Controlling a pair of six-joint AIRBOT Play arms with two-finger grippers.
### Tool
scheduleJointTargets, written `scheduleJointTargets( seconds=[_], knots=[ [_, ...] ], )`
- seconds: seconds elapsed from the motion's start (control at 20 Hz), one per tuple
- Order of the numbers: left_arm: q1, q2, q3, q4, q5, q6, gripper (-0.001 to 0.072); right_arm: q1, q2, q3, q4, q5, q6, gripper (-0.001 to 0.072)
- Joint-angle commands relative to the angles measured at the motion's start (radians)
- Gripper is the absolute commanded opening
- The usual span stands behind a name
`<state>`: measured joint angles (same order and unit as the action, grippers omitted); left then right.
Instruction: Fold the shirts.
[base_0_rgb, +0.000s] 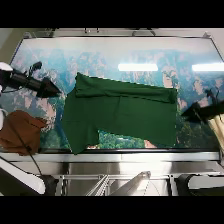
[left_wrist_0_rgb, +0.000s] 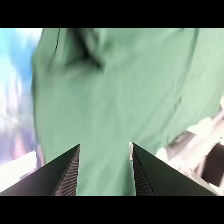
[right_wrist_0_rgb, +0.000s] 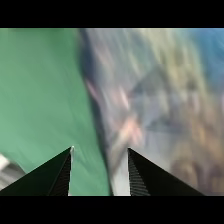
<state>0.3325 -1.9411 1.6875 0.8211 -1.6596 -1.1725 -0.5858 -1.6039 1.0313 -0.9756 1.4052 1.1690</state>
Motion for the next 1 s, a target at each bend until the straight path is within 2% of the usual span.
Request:
scheduleJointTargets(
  seconds=[0.0,0.05,0.1,0.2,0.3,0.4,0.5,0.65,0.95],
  knots=[
    [0.064,0.138,-0.278,0.123,0.072,-0.015,0.0342,-0.006,0.158,-0.296,-0.069,-0.130,0.039,0.0391],
    [0.074,0.163,-0.333,0.155,0.090,-0.016,0.0342,-0.006,0.180,-0.378,0.000,-0.205,0.021,0.0419],
    [0.081,0.182,-0.380,0.174,0.093,-0.016,0.0342,-0.005,0.182,-0.441,0.090,-0.260,-0.021,0.0481],
    [0.088,0.220,-0.461,0.208,0.093,-0.019,0.0342,0.009,0.179,-0.521,0.228,-0.319,-0.083,0.0479],
    [0.090,0.255,-0.542,0.220,0.117,-0.024,0.0342,0.040,0.174,-0.541,0.302,-0.328,-0.127,0.0465],
    [0.088,0.282,-0.615,0.223,0.171,-0.042,0.0342,0.072,0.174,-0.537,0.349,-0.331,-0.149,0.0084],
    [0.068,0.290,-0.666,0.225,0.170,-0.052,0.0343,0.076,0.175,-0.537,0.384,-0.345,-0.153,0.0018],
    [0.003,0.289,-0.727,0.225,0.173,-0.052,0.0344,0.076,0.177,-0.537,0.394,-0.356,-0.153,0.0018],
    [-0.198,0.289,-0.776,0.224,0.348,-0.053,0.0335,0.076,0.177,-0.537,0.394,-0.346,-0.153,0.0018]
  ],
)
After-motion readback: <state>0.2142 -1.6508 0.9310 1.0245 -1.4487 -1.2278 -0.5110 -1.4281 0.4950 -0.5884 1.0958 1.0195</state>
